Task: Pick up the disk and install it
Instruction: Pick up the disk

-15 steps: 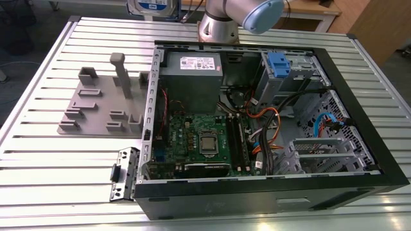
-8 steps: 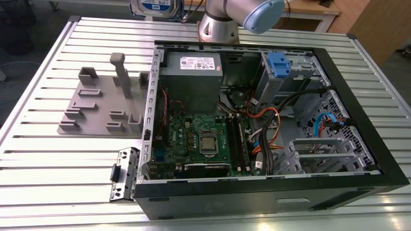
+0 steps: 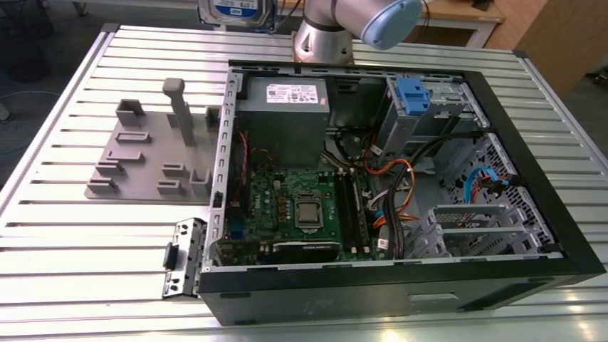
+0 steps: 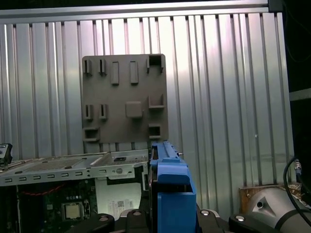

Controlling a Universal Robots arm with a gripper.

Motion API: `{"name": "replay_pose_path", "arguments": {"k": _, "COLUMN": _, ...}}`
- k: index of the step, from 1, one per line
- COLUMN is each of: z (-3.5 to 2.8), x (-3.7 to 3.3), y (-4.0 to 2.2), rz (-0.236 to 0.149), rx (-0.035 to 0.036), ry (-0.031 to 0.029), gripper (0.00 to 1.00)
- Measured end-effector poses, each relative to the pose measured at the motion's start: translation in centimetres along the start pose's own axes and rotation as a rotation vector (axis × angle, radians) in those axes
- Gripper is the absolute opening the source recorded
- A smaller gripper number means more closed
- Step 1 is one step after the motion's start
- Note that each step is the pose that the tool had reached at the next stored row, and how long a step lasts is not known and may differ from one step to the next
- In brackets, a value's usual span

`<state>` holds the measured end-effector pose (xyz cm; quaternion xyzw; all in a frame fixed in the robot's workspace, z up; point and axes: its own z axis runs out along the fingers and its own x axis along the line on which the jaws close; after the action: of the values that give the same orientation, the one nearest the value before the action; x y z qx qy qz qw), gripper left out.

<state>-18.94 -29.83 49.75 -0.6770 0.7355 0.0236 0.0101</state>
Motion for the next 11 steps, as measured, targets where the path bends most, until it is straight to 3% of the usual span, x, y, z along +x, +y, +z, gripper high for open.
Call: {"name": "replay_pose_path", "arguments": {"k": 11, "z": -0.03, "x": 0.42, "y": -0.89, "rz": 0.000, "rx": 0.0000, "ry": -0.0001, "gripper": 0.36}}
